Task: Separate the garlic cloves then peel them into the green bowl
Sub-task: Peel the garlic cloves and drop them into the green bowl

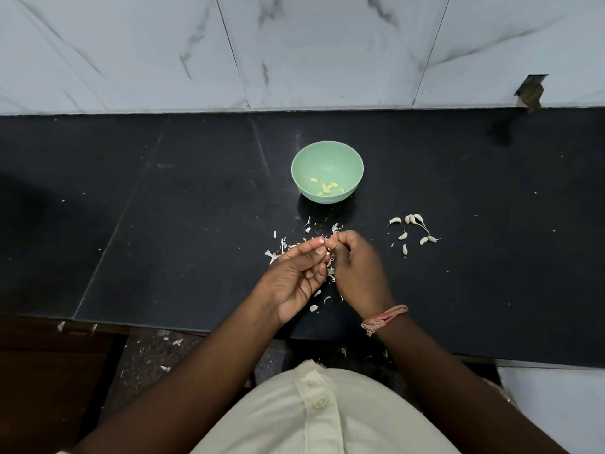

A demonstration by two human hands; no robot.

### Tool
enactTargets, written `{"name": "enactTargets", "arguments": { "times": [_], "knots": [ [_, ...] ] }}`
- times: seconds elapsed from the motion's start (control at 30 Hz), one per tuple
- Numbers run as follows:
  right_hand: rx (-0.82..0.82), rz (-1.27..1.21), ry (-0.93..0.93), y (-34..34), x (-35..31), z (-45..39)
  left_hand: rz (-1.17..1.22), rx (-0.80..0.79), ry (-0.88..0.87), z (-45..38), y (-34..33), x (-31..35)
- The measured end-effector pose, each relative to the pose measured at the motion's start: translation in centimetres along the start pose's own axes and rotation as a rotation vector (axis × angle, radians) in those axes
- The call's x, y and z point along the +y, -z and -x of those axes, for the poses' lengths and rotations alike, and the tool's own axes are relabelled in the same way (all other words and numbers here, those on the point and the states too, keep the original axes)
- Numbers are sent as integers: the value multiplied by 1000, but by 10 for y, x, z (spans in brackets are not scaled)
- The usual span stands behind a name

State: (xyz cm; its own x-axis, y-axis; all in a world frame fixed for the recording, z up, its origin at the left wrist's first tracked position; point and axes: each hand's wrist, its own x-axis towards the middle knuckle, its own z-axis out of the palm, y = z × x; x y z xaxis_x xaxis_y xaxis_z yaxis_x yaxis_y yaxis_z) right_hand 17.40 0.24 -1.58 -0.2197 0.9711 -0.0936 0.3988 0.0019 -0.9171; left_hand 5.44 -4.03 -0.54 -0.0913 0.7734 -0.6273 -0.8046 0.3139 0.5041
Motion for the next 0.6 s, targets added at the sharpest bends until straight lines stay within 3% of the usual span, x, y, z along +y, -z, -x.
{"name": "enactTargets", "arguments": {
  "times": [0.27,0.6],
  "knots": [
    [-55,-232,-137,2,11,11,-63,77,-47,-4,17,-7],
    [43,-120,-219,10,8,11,-100,110,-162,-2,14,-11]
  ]
}}
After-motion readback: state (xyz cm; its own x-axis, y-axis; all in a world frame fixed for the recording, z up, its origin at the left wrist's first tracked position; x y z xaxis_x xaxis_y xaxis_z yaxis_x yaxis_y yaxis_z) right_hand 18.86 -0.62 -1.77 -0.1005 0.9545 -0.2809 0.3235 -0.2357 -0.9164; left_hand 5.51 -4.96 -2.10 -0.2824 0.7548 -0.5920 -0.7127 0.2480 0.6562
